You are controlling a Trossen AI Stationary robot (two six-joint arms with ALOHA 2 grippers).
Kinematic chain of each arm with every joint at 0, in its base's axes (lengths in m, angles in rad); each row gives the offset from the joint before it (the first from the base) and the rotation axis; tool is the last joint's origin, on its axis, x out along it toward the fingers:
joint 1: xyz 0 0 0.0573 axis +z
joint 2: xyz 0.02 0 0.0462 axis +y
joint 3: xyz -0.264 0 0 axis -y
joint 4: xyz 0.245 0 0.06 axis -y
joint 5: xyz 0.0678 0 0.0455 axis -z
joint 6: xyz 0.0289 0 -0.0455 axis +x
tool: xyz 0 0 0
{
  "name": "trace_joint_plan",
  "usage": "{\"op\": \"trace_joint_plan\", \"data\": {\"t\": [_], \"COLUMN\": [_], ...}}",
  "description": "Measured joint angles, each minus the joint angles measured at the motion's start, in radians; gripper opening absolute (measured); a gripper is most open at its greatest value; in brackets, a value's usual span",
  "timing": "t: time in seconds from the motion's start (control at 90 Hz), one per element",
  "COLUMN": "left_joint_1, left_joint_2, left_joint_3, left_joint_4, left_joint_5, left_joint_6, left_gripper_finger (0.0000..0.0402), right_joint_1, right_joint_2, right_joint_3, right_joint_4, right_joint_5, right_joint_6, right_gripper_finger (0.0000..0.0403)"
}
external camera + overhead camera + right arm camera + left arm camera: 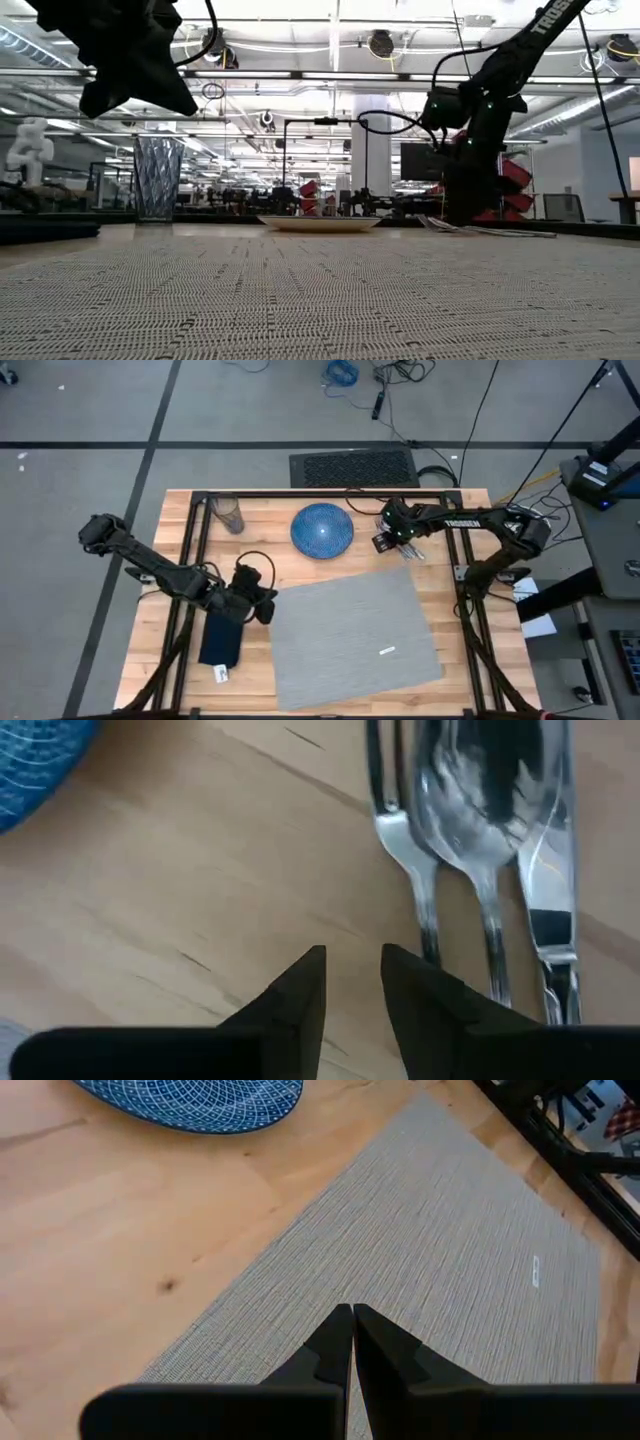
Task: Set table place
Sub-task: Put the silver fork on the blue table napkin
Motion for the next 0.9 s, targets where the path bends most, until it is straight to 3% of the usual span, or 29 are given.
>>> {"op": "trace_joint_plan", "data": {"t": [0.189,0.511,0.9], "left_joint_1": [0.000,0.000,0.000], "left_joint_2": [0.000,0.000,0.000], "left_joint_3": [0.000,0.000,0.000], "left_joint_4": [0.000,-0.006,-0.019], "left_joint_5": [0.000,0.000,0.000], "left_joint_6": [0.001,0.002,0.001], "left_gripper_finger": [0.0000,0.0000,0.0000], "right_joint_1": [-0.006,-0.073,-0.046], "right_joint_2": [0.000,0.030,0.067], "right_joint_3": [0.027,0.027,0.032], "right_joint_4": [-0.008,-0.072,-0.067], "right_joint_5": [0.072,0.072,0.057], "right_joint_6": [-0.028,-0.060,-0.050], "right_gripper_finger": [0.0089,0.0089,0.0089]}}
